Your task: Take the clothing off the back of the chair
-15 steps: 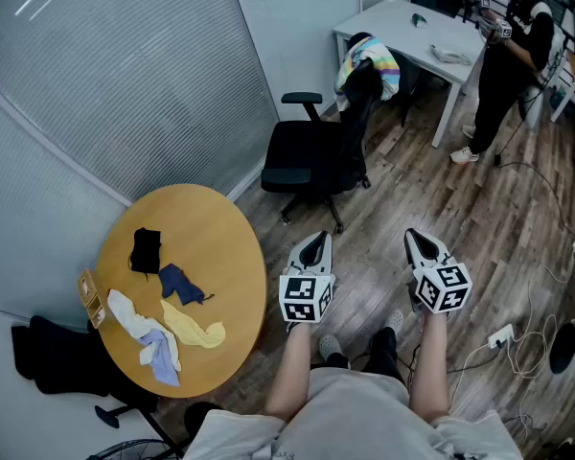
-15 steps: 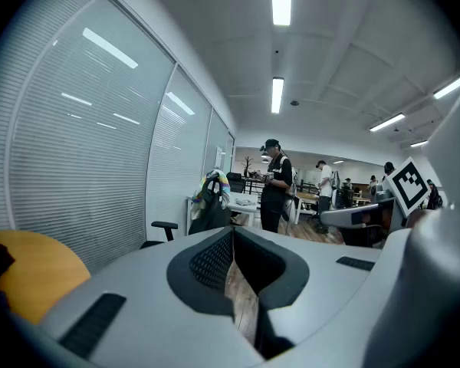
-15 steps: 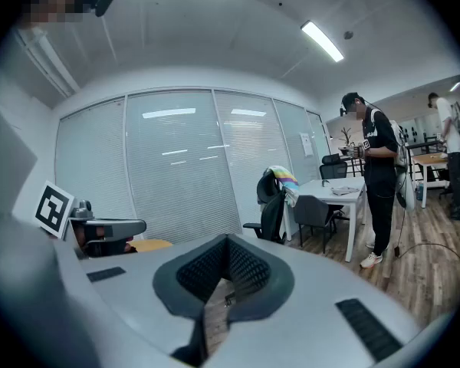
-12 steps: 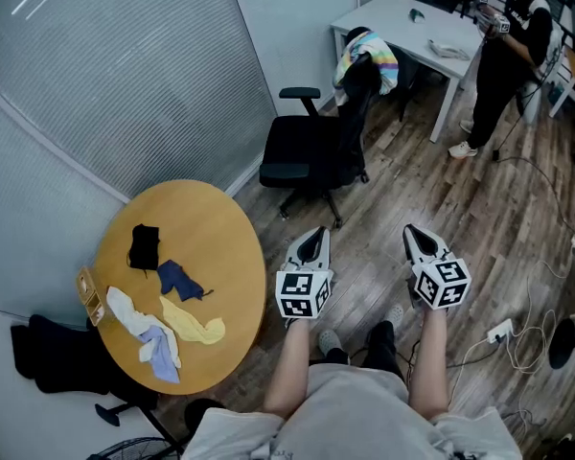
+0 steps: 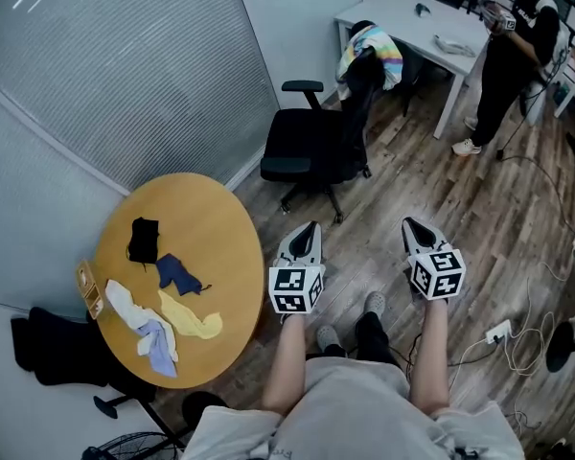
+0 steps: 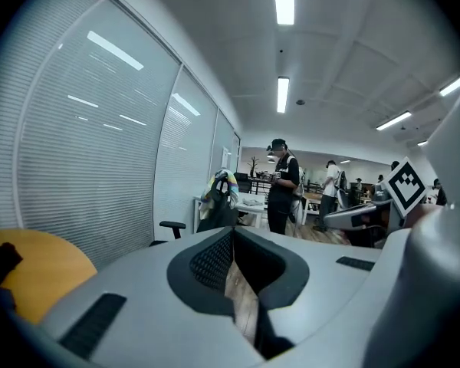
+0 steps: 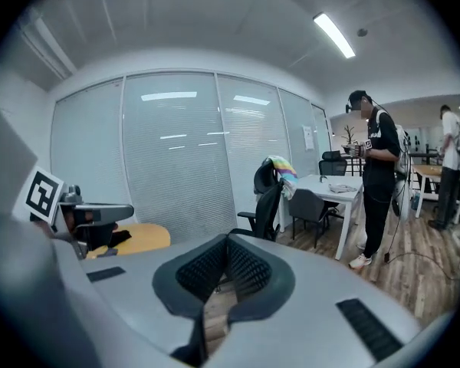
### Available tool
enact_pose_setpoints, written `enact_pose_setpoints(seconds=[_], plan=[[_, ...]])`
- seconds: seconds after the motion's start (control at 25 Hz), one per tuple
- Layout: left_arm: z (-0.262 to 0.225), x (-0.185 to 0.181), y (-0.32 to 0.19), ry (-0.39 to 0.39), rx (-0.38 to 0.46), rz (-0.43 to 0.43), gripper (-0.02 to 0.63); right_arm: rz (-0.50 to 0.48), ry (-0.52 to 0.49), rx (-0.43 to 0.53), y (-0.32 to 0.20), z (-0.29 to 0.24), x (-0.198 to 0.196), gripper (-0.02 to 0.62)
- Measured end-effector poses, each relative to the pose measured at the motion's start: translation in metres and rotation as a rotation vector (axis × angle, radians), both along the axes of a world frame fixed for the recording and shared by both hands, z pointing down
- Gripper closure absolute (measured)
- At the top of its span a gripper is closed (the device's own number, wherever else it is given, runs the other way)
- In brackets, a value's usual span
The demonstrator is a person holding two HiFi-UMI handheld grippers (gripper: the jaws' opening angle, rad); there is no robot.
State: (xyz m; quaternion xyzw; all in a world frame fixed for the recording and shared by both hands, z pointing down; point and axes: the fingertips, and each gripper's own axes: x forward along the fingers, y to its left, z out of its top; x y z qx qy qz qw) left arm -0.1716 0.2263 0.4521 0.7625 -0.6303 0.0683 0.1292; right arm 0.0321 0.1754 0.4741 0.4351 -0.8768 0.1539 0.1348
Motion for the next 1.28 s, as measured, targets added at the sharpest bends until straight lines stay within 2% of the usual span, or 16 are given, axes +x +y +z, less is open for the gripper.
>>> enact_pose_setpoints(seconds=[0.12, 0.24, 0.44, 0.6, 0.84, 1.08, 1.28], plan=[[-0.003, -0.002, -0.016, -0.043, 0.024, -0.03, 0.577, -0.036, 0.034, 0.014, -0.017, 0.001, -0.002, 0.571], [-0.004, -0.001, -0.031, -0.051, 0.013, -0.05, 0.578, -0.065, -0.002, 0.03, -0.039, -0.006, -0.006, 0.572], [-0.02, 0.007, -0.064, 0.054, 0.068, -0.07, 0.577, -0.185, -0.011, 0.076, -0.067, -0.015, -0.012, 0.572], [-0.027, 0.021, -0.092, -0.003, 0.059, -0.092, 0.577, -0.203, -0.021, 0.093, -0.095, -0.019, 0.007, 0.572], [-0.03, 0.031, -0.106, -0.039, 0.055, -0.122, 0.577, -0.256, 0.002, 0.063, -0.12, -0.005, 0.025, 0.569], [-0.017, 0.014, -0.099, -0.095, -0.011, -0.193, 0.577, -0.196, -0.091, -0.076, -0.137, 0.017, 0.033, 0.569], [-0.014, 0.01, -0.112, -0.065, 0.0, -0.204, 0.577, -0.196, -0.074, -0.09, -0.145, 0.022, 0.04, 0.569]])
